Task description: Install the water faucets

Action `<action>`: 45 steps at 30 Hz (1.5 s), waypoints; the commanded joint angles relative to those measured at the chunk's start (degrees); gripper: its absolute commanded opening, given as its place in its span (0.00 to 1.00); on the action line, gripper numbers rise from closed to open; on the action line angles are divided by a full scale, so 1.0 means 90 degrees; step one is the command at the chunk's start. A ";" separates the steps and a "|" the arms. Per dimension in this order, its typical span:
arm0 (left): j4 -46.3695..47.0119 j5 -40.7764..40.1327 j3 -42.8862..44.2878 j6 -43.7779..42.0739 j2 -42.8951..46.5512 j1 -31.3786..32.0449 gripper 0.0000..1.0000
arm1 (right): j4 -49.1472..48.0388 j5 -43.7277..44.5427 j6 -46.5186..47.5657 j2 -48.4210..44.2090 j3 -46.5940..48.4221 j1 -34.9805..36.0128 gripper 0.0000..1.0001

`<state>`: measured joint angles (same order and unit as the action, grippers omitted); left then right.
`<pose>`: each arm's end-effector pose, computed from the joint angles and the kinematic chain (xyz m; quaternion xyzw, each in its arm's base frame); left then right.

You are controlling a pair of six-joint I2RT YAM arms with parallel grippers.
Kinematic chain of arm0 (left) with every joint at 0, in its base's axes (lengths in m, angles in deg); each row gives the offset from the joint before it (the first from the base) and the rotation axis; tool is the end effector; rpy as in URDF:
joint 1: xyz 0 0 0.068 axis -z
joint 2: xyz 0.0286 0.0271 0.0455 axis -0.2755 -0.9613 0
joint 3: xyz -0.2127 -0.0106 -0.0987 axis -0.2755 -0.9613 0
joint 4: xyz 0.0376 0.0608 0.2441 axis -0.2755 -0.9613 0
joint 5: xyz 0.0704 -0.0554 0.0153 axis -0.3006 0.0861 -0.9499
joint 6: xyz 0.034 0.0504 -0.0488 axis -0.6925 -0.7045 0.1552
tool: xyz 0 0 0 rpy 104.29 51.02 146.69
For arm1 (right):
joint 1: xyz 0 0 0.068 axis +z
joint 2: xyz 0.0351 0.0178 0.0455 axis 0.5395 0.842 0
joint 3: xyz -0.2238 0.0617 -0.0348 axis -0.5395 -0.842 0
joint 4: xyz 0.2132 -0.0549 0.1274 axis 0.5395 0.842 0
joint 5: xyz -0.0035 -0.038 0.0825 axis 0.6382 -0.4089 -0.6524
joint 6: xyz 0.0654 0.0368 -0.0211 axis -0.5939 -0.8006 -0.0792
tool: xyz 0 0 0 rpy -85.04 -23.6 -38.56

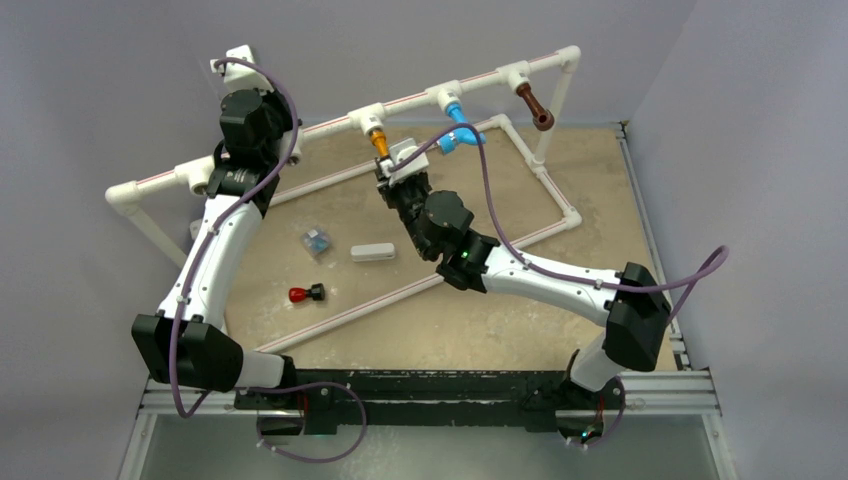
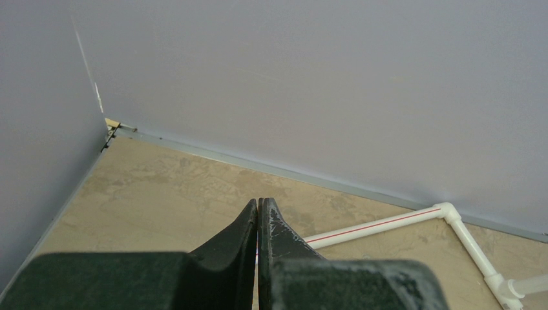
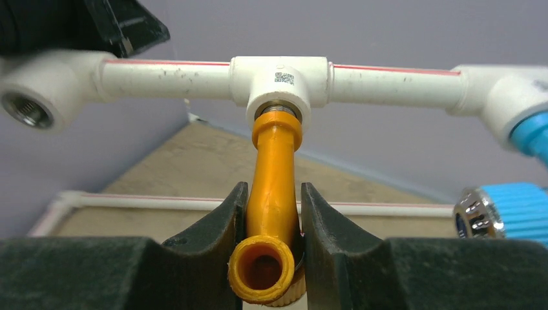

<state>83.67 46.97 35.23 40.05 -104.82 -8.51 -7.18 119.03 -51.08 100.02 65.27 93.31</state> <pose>0.3492 -0.0304 0.3905 -0.1443 0.7171 -0.0662 0.6786 0.2235 0.3196 0.3710 -0.1239 0.5772 0.1611 0.7909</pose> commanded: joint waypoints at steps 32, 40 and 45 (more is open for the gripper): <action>-0.1299 0.0677 -0.0284 -0.0115 -0.0279 0.0018 0.00 | -0.1288 -0.1768 -1.1286 -0.0756 -0.1065 -0.2149 0.00; -0.1316 0.0704 -0.0274 -0.0113 -0.0289 0.0003 0.00 | -0.1548 -0.2275 -1.2181 -0.0561 -0.0961 -0.2169 0.00; -0.1314 0.0710 -0.0274 -0.0104 -0.0294 -0.0011 0.00 | -0.1320 -0.2199 -1.1899 -0.0711 -0.0944 -0.2170 0.05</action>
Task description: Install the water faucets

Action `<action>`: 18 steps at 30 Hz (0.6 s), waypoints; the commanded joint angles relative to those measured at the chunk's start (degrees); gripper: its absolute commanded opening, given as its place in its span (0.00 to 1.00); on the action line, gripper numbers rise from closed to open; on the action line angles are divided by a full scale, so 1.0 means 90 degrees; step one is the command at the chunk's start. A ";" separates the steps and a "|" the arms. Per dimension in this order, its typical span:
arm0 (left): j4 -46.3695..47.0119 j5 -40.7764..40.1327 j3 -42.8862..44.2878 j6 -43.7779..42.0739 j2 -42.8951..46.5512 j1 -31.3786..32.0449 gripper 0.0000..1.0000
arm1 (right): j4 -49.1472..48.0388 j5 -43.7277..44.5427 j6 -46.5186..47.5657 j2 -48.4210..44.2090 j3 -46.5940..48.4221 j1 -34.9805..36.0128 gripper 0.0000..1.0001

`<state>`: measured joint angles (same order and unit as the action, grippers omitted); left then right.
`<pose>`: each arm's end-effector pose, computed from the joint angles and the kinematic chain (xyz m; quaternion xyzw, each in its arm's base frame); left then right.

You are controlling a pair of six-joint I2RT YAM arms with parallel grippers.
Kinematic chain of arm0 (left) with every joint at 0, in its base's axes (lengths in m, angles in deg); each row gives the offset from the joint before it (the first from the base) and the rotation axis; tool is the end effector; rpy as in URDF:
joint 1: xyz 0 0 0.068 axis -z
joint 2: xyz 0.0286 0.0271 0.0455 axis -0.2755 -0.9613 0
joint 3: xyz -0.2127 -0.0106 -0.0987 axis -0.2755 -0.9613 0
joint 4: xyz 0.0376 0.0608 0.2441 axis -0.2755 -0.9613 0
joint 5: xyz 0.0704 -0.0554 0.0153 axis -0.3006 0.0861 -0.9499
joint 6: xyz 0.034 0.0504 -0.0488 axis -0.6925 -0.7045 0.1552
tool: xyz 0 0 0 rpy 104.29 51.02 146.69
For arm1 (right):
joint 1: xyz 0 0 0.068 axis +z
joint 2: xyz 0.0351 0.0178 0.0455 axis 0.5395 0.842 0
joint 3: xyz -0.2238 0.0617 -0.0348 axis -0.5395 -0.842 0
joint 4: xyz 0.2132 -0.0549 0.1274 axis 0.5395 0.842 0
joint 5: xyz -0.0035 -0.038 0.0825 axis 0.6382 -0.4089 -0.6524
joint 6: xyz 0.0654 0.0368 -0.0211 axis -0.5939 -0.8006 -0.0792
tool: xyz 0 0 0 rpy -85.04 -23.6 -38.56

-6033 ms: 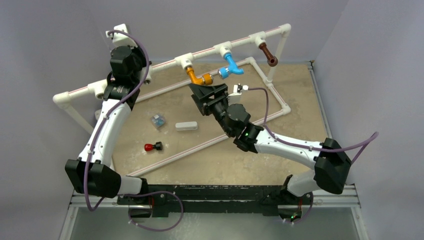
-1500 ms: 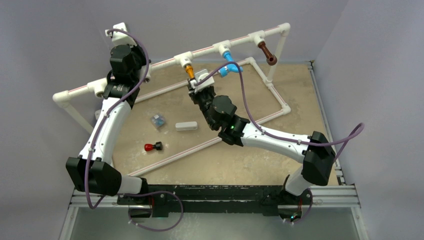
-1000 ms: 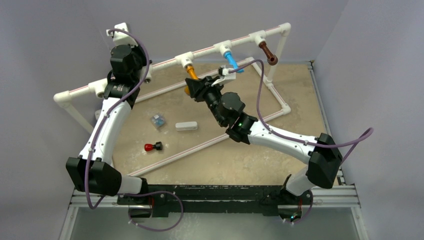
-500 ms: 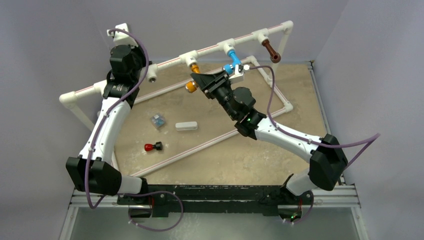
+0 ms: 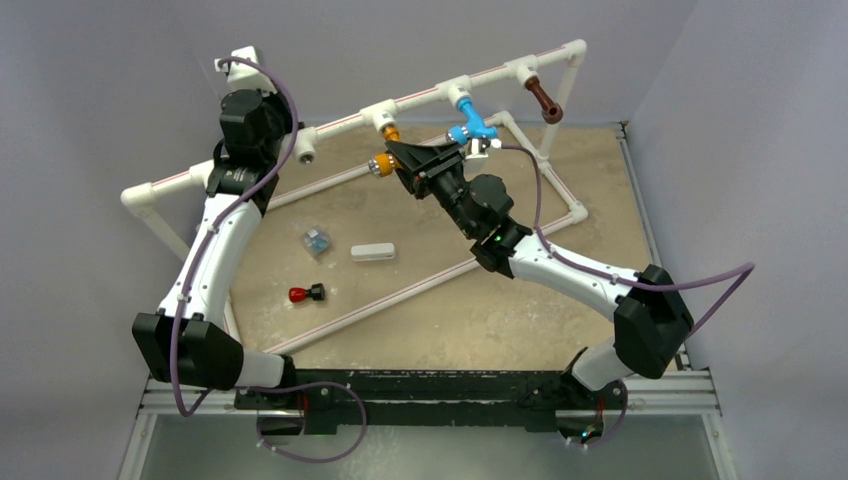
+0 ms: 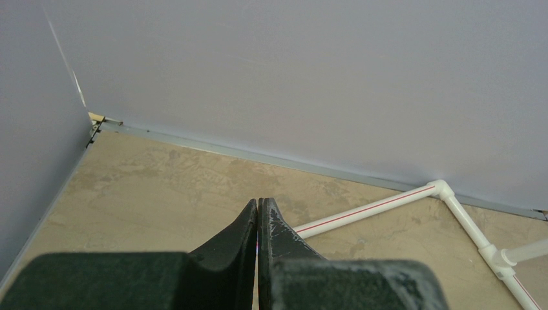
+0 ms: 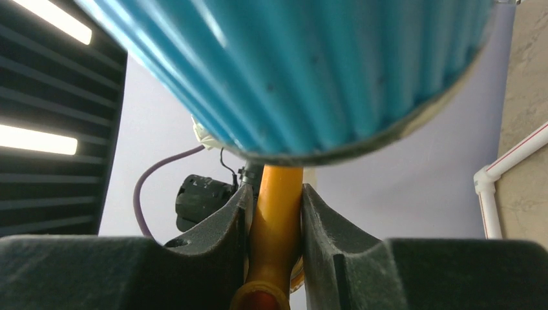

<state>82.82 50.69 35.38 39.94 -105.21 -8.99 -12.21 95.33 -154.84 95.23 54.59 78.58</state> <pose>0.3513 -0.0320 0.3871 -0.1250 0.7275 -0.0842 0.6693 0.2718 0.2620 0.3476 0.2884 0.4923 0.7394 0.3575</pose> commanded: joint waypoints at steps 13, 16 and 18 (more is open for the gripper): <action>-0.1227 0.0288 -0.0291 -0.0081 -0.0250 0.0022 0.00 | -0.1196 0.0222 0.0689 -0.0512 -0.0424 -0.0543 0.62; -0.1231 0.0270 -0.0291 -0.0091 -0.0243 0.0022 0.00 | -0.1092 0.0268 0.1164 -0.0704 -0.0564 -0.0543 0.70; -0.1226 0.0277 -0.0281 -0.0091 -0.0255 0.0022 0.00 | -0.0984 0.0374 0.1538 -0.0930 -0.0670 -0.0542 0.74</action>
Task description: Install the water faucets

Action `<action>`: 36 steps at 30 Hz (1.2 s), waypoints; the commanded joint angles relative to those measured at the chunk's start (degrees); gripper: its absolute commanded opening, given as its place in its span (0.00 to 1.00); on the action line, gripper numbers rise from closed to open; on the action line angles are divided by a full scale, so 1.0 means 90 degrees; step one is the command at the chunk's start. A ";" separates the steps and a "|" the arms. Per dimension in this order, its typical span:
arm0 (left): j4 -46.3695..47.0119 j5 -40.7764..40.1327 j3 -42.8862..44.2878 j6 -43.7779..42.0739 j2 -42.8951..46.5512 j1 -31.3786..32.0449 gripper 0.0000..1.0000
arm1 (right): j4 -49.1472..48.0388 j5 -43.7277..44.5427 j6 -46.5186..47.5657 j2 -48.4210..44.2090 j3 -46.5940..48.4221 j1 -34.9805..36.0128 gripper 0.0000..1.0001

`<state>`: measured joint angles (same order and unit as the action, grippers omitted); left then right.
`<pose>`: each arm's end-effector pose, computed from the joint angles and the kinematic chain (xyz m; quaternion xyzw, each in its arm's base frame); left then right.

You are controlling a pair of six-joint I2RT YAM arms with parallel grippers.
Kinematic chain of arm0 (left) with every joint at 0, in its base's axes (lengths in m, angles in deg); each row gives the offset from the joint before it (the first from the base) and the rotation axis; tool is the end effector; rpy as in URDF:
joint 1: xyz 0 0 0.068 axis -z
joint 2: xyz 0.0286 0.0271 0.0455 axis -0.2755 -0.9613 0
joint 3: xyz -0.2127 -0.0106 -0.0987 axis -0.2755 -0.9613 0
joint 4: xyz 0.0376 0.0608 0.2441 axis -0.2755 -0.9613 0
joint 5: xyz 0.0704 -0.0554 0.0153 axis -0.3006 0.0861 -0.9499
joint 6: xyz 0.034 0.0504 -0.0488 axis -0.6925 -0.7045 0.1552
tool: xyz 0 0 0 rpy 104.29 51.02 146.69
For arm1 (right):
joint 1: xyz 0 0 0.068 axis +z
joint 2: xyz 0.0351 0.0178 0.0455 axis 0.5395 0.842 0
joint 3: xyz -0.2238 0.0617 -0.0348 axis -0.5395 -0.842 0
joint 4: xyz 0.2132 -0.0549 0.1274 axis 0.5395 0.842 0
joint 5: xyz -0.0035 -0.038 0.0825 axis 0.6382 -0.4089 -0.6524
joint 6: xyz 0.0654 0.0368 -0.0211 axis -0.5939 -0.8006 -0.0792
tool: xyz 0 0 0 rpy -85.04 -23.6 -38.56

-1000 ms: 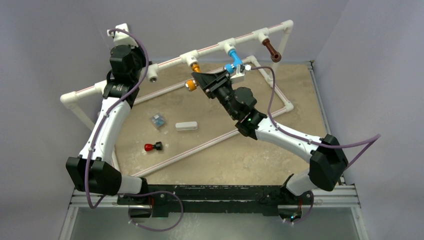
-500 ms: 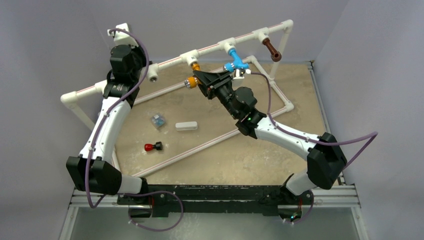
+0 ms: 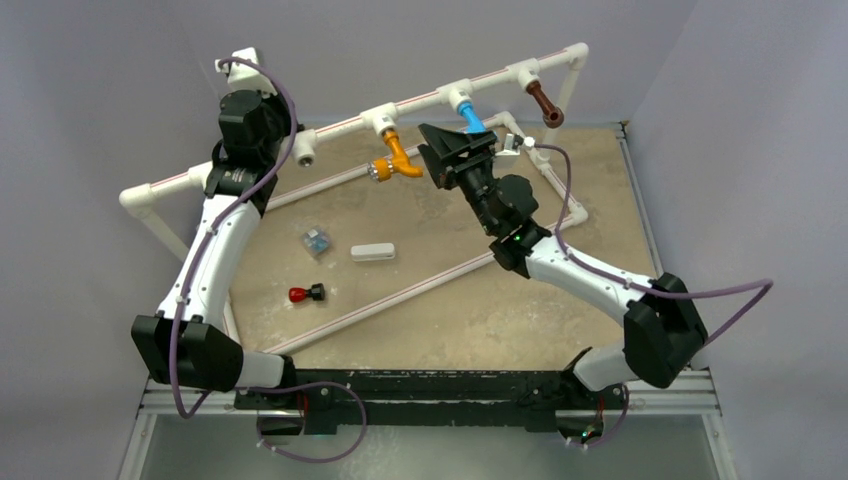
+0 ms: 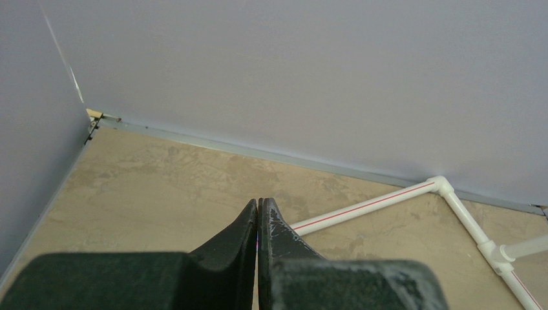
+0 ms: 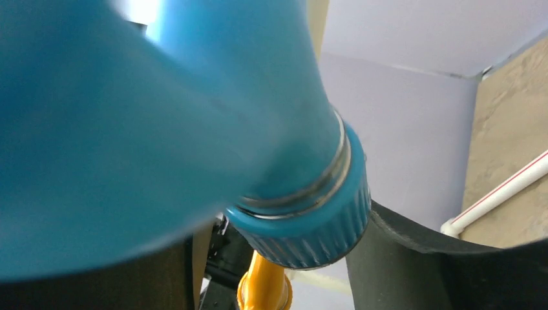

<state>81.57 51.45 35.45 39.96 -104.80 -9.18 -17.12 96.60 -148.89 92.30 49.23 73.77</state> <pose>0.3492 -0.0314 0.3869 -0.1219 0.7326 -0.0867 0.6640 0.2818 0.2268 0.3418 0.2864 0.4741 0.7105 0.4341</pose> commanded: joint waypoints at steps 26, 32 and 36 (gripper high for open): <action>-0.1109 0.0186 -0.0278 -0.0074 -0.0345 0.0035 0.00 | 0.2261 -0.1058 0.8453 -0.2004 0.1062 -0.0028 0.80; -0.1116 0.0193 -0.0278 -0.0074 -0.0345 0.0035 0.00 | 0.3217 -0.1863 1.0451 -0.2003 0.1501 0.0001 0.79; -0.1122 0.0197 -0.0269 -0.0074 -0.0336 0.0035 0.00 | 0.3786 -0.2021 1.1970 -0.2074 0.1543 0.0345 0.79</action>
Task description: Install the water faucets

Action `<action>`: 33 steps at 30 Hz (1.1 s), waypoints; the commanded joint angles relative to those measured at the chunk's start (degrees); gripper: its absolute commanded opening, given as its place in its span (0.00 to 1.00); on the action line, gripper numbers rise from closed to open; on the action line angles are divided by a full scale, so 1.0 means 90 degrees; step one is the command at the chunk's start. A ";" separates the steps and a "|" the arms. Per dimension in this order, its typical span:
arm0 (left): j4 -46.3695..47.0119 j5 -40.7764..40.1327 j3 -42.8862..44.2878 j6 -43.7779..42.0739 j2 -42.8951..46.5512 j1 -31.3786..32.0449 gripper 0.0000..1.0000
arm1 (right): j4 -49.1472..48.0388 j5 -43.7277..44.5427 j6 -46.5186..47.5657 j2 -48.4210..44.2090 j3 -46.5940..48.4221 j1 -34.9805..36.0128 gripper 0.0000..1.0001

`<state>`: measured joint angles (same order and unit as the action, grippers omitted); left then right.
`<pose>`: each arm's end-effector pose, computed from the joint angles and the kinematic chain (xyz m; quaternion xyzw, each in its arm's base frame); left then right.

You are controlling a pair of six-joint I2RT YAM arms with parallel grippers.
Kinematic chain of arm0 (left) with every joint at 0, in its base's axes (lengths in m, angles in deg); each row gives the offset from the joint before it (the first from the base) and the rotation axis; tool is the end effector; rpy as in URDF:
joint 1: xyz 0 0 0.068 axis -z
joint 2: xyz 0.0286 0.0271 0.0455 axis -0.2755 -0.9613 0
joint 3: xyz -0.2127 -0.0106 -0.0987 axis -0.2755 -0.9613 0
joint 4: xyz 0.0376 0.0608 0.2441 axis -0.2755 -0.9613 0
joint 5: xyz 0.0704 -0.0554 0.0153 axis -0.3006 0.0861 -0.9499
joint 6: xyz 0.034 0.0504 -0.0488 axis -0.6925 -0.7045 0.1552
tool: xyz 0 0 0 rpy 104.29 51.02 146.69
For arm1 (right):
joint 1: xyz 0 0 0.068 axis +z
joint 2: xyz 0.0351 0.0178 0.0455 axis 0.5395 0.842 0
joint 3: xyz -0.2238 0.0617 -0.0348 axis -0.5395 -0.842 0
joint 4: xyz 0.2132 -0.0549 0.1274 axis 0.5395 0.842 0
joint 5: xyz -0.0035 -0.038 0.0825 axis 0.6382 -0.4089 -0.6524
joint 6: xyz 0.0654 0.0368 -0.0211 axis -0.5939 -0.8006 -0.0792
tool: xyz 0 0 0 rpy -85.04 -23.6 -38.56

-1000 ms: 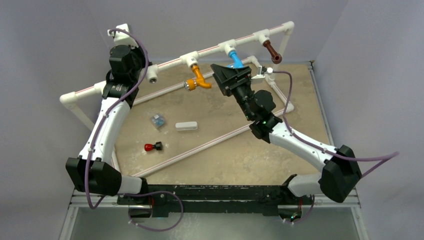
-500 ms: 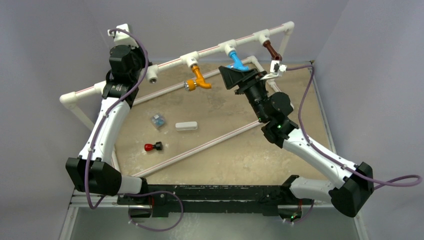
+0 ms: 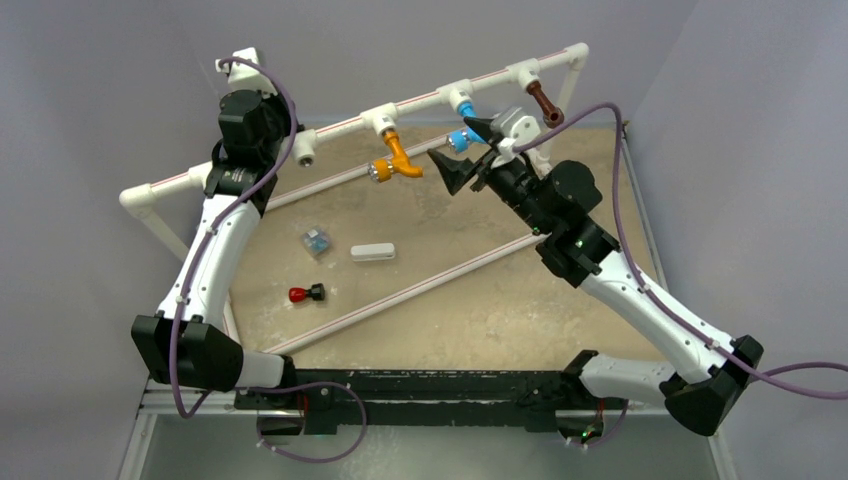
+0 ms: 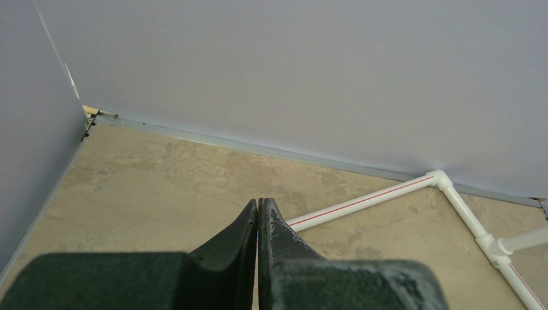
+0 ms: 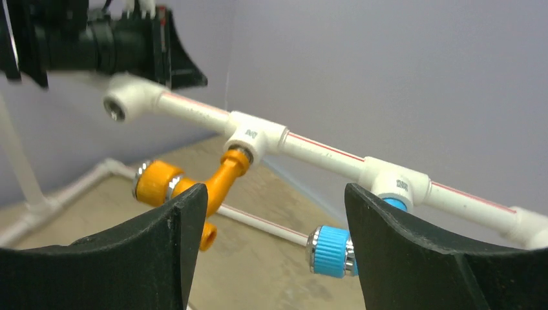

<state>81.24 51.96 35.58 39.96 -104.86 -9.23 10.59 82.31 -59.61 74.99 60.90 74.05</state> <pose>0.3493 -0.0317 0.3866 -0.1193 0.7346 -0.0892 0.6619 0.2166 0.1937 0.4499 -0.2240 0.4917 0.2708 0.7967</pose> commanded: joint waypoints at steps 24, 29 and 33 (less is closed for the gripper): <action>-0.1100 0.0201 -0.0283 -0.0084 -0.0348 0.0030 0.00 | -0.0506 0.2767 0.8226 0.1153 -0.0117 0.2565 0.85; -0.1102 0.0205 -0.0283 -0.0084 -0.0358 0.0024 0.00 | -0.1405 0.3132 0.8936 0.1646 -0.0127 0.2587 0.83; -0.1097 0.0209 -0.0283 -0.0084 -0.0358 0.0024 0.00 | -0.1718 0.3316 0.9099 0.2059 0.0030 0.2585 0.80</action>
<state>81.20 52.15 35.60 39.96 -104.86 -9.23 3.66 108.58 16.76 91.80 59.24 97.16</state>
